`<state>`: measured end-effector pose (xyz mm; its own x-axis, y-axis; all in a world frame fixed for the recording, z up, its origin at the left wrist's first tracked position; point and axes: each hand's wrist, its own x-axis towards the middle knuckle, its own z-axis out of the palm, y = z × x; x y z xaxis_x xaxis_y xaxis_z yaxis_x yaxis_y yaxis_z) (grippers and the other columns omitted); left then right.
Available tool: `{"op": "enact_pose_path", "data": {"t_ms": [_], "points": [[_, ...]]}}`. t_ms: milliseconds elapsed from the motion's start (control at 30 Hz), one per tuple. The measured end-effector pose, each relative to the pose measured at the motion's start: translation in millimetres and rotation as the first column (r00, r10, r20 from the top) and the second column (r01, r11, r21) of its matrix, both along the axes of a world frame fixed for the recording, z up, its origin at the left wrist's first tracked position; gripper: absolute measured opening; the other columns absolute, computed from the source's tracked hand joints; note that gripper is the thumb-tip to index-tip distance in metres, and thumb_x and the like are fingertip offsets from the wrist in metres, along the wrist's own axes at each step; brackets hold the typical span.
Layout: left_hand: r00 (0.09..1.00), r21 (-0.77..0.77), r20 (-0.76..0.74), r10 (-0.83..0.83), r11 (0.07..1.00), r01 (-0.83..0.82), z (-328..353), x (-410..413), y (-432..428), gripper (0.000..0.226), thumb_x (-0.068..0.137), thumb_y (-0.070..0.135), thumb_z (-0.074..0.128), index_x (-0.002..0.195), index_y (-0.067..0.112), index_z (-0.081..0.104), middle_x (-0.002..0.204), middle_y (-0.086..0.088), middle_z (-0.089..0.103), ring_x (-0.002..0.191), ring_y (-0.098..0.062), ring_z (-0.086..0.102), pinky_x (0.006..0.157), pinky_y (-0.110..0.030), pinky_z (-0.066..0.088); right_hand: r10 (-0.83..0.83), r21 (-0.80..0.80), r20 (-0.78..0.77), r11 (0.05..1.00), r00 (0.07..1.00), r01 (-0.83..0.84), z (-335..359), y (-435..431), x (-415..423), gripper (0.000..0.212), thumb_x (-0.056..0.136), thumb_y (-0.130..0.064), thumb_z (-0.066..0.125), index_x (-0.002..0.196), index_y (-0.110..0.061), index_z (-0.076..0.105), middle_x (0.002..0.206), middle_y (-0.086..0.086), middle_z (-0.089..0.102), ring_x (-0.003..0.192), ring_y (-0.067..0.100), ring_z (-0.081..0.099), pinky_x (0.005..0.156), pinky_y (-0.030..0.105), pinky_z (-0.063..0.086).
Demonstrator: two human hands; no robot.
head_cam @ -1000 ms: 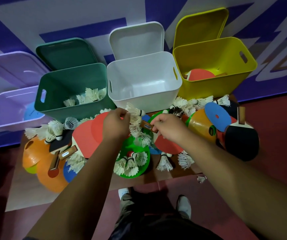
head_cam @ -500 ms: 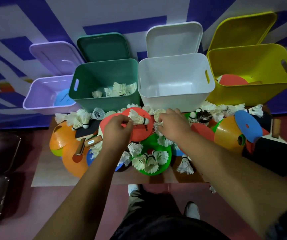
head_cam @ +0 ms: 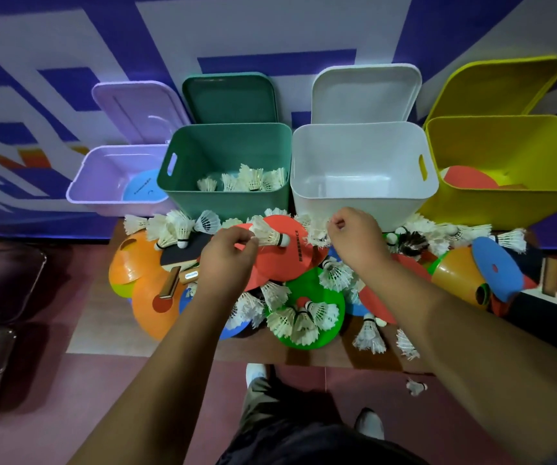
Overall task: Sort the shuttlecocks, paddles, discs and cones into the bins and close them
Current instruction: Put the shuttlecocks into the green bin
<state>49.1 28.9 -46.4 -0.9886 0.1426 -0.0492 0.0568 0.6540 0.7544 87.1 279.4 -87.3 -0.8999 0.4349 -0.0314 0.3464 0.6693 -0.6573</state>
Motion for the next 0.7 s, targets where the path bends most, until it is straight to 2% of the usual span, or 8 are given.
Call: {"op": "enact_pose_path", "data": {"t_ms": [67, 167, 267, 367, 467, 567, 633, 700], "points": [[1.0, 0.007, -0.009, 0.006, 1.0, -0.006, 3, -9, -2, 0.008, 0.098, 0.034, 0.066, 0.094, 0.03, 0.072, 0.099, 0.009, 0.07, 0.092, -0.011, 0.064, 0.071, -0.027, 0.046, -0.074, -0.174, -0.018, 0.982, 0.997, 0.07, 13, -2, -5, 0.008, 0.098, -0.021, 0.065, 0.092, -0.02, 0.07, 0.094, -0.006, 0.069, 0.087, 0.015, 0.066, 0.077, 0.029, 0.051], [0.998, 0.08, 0.036, 0.055, 0.995, -0.058, 7, -26, -7, 0.012, 0.097, 0.037, 0.066, 0.092, 0.029, 0.071, 0.091, 0.009, 0.072, 0.084, -0.016, 0.069, 0.076, -0.036, 0.057, -0.146, -0.336, -0.044, 0.934, 0.988, 0.123, 33, -10, -16, 0.005, 0.097, -0.024, 0.066, 0.095, -0.025, 0.07, 0.094, -0.009, 0.071, 0.087, 0.009, 0.067, 0.075, 0.026, 0.049], [0.993, 0.122, 0.038, 0.111, 0.986, -0.115, 16, -46, -16, 0.013, 0.093, 0.041, 0.065, 0.09, 0.03, 0.072, 0.089, 0.009, 0.074, 0.085, -0.018, 0.072, 0.083, -0.045, 0.061, -0.177, -0.435, -0.044, 0.89, 0.983, 0.141, 53, -22, -34, 0.003, 0.097, -0.026, 0.067, 0.097, -0.026, 0.07, 0.095, -0.007, 0.072, 0.086, 0.015, 0.073, 0.079, 0.035, 0.059], [0.992, 0.118, 0.0, 0.13, 0.985, -0.129, 32, -70, -26, 0.011, 0.094, 0.037, 0.066, 0.091, 0.028, 0.073, 0.085, 0.01, 0.074, 0.081, -0.015, 0.072, 0.079, -0.044, 0.061, -0.183, -0.497, -0.029, 0.855, 0.983, 0.145, 71, -35, -57, 0.005, 0.097, -0.023, 0.065, 0.1, -0.022, 0.069, 0.096, -0.002, 0.074, 0.075, 0.014, 0.075, 0.077, 0.043, 0.065], [0.989, 0.111, -0.057, 0.138, 0.985, -0.131, 48, -103, -38, 0.01, 0.094, 0.032, 0.067, 0.093, 0.026, 0.075, 0.085, 0.01, 0.074, 0.082, -0.013, 0.071, 0.081, -0.042, 0.06, -0.204, -0.532, -0.035, 0.833, 0.978, 0.154, 83, -45, -82, 0.006, 0.098, -0.017, 0.063, 0.099, -0.018, 0.069, 0.099, 0.004, 0.074, 0.071, 0.012, 0.075, 0.071, 0.038, 0.066], [0.983, 0.132, -0.085, 0.164, 0.98, -0.152, 61, -138, -49, 0.017, 0.094, 0.033, 0.066, 0.105, 0.026, 0.077, 0.099, 0.01, 0.076, 0.096, -0.015, 0.071, 0.09, -0.036, 0.057, -0.228, -0.558, -0.061, 0.815, 0.972, 0.156, 93, -51, -109, 0.012, 0.099, -0.015, 0.06, 0.105, -0.01, 0.069, 0.099, 0.009, 0.075, 0.075, 0.011, 0.077, 0.067, 0.027, 0.063], [0.987, 0.075, -0.05, 0.151, 0.986, -0.147, 66, -156, -55, 0.034, 0.097, 0.035, 0.066, 0.128, 0.021, 0.07, 0.123, 0.005, 0.072, 0.116, -0.018, 0.065, 0.096, -0.03, 0.048, -0.219, -0.599, -0.046, 0.786, 0.975, 0.148, 97, -57, -126, 0.014, 0.102, -0.021, 0.061, 0.11, -0.012, 0.067, 0.105, 0.008, 0.075, 0.082, 0.014, 0.079, 0.079, 0.033, 0.066], [0.984, 0.055, 0.049, 0.169, 0.984, -0.171, 63, -171, -64, 0.046, 0.096, 0.035, 0.064, 0.138, 0.018, 0.063, 0.133, -0.001, 0.069, 0.121, -0.024, 0.064, 0.101, -0.033, 0.048, -0.184, -0.569, 0.014, 0.807, 0.983, 0.159, 96, -63, -137, 0.015, 0.1, -0.032, 0.061, 0.105, -0.019, 0.067, 0.104, 0.002, 0.074, 0.088, 0.016, 0.079, 0.09, 0.044, 0.064]]}}
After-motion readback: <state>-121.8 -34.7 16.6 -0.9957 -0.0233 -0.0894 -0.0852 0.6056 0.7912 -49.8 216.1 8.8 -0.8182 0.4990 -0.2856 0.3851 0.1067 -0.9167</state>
